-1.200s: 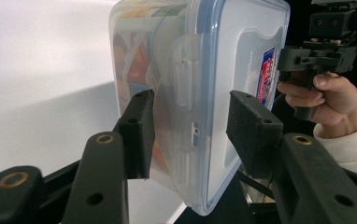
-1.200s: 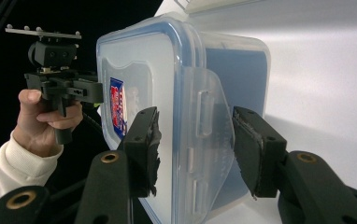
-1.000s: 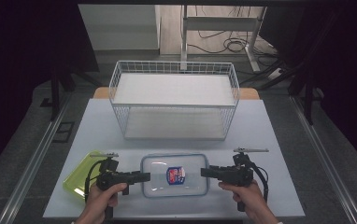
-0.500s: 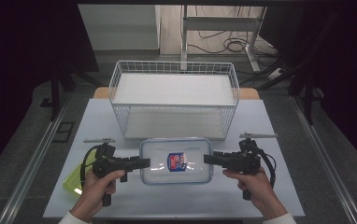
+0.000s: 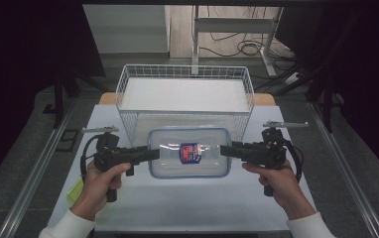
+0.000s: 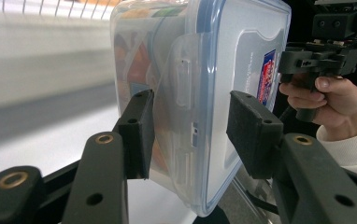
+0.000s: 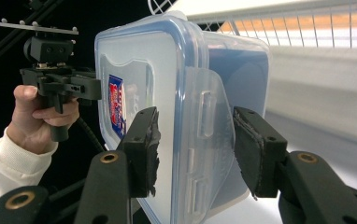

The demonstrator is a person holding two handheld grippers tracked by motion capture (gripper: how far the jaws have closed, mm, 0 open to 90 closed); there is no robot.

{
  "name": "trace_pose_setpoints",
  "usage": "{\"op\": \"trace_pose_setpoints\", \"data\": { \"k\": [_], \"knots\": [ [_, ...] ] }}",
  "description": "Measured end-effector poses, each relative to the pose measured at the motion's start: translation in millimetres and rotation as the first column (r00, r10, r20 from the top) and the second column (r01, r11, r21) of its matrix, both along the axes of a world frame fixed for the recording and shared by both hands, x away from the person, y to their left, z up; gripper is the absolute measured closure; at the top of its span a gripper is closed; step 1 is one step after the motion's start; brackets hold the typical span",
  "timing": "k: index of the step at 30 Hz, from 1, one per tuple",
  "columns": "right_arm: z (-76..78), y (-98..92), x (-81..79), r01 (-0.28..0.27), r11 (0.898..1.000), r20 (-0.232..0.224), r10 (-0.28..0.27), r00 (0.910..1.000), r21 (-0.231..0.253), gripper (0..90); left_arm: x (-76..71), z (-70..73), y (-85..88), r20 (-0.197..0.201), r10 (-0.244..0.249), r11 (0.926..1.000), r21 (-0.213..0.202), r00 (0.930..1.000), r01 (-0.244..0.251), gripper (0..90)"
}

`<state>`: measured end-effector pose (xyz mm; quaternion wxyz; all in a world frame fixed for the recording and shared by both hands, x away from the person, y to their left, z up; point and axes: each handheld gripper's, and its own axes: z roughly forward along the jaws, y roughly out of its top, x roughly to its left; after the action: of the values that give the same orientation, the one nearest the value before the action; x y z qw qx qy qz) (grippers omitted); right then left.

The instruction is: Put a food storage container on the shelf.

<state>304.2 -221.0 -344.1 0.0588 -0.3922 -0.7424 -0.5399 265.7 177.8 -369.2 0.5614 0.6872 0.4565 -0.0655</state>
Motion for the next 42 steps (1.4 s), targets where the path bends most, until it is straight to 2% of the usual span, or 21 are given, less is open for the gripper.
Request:
{"op": "trace_pose_setpoints", "data": {
  "k": [8, 9, 11, 14, 18, 27, 28, 29, 30, 31, 32, 35, 36, 41, 42],
  "knots": [
    [20.4, 6.0, 13.5, 0.002, 1.0, 0.032, -0.002, 0.9995, 0.002, 52.0, 16.4, 22.0, 6.5, 0.032, 0.01, 0.9999, -0.007, 0.9995, -0.01, 52.6],
    [28.1, 8.8, 19.1, 0.003, 1.0, 0.048, -0.003, 0.9989, 0.005, 52.1, 22.5, 28.8, 9.5, 0.045, 0.012, 0.9999, -0.008, 0.9989, -0.011, 52.5],
    [34.5, 11.5, 24.4, 0.003, 1.0, 0.063, -0.004, 0.998, 0.006, 52.0, 25.7, 32.2, 11.0, 0.05, 0.011, 0.9999, -0.009, 0.9987, -0.011, 52.5],
    [40.4, 14.1, 29.7, 0.005, 1.0, 0.076, -0.006, 0.9971, 0.009, 52.0, 35.5, 41.6, 15.0, 0.067, 0.013, 0.9999, -0.011, 0.9976, -0.013, 52.5],
    [49.3, 18.6, 44.3, 0.007, 1.0, 0.097, -0.009, 0.9952, 0.024, 52.1, 50.1, 53.4, 19.3, 0.09, 0.017, 0.9998, -0.002, 0.9958, -0.017, 52.6],
    [53.9, 21.7, 68.4, 0.007, 0.999, 0.11, -0.011, 0.9938, 0.041, 52.0, 74.9, 63.0, 22.0, 0.1, 0.02, 0.9998, 0.008, 0.9948, -0.021, 52.6],
    [55.3, 21.9, 75.6, 0.009, 0.999, 0.111, -0.013, 0.9937, 0.042, 52.0, 82.9, 64.9, 22.1, 0.101, 0.017, 0.9998, 0.007, 0.9948, -0.018, 52.6],
    [55.3, 21.9, 75.6, 0.009, 0.999, 0.111, -0.013, 0.9937, 0.042, 52.0, 82.9, 64.9, 22.1, 0.101, 0.017, 0.9998, 0.007, 0.9948, -0.018, 52.6],
    [57.3, 21.9, 83.5, 0.011, 0.999, 0.112, -0.016, 0.9936, 0.044, 52.0, 91.5, 67.3, 22.4, 0.106, 0.019, 0.9998, 0.008, 0.9942, -0.02, 52.6],
    [57.3, 21.9, 83.5, 0.011, 0.999, 0.112, -0.016, 0.9936, 0.044, 52.0, 91.5, 67.3, 22.4, 0.106, 0.019, 0.9998, 0.008, 0.9942, -0.02, 52.6],
    [58.9, 22.2, 92.2, 0.013, 0.999, 0.105, -0.018, 0.9944, 0.047, 52.0, 99.3, 69.2, 22.7, 0.108, 0.022, 0.9997, 0.007, 0.994, -0.023, 52.6],
    [60.0, 22.9, 100.1, 0.016, 0.999, 0.101, -0.02, 0.9947, 0.048, 52.0, 109.8, 70.6, 23.9, 0.103, 0.024, 0.9997, 0.006, 0.9944, -0.024, 52.6],
    [60.8, 24.7, 111.3, 0.019, 0.999, 0.094, -0.024, 0.9953, 0.05, 52.0, 119.5, 71.1, 25.7, 0.1, 0.028, 0.9996, -0.001, 0.9946, -0.028, 52.7],
    [60.4, 28.0, 133.9, 0.023, 0.999, 0.068, -0.026, 0.9974, 0.046, 51.9, 142.5, 67.5, 28.7, 0.083, 0.037, 0.9992, -0.014, 0.9958, -0.036, 52.7],
    [60.4, 28.0, 133.9, 0.023, 0.999, 0.068, -0.026, 0.9974, 0.046, 51.9, 142.5, 67.5, 28.7, 0.083, 0.037, 0.9992, -0.014, 0.9958, -0.036, 52.6]
  ]
}}
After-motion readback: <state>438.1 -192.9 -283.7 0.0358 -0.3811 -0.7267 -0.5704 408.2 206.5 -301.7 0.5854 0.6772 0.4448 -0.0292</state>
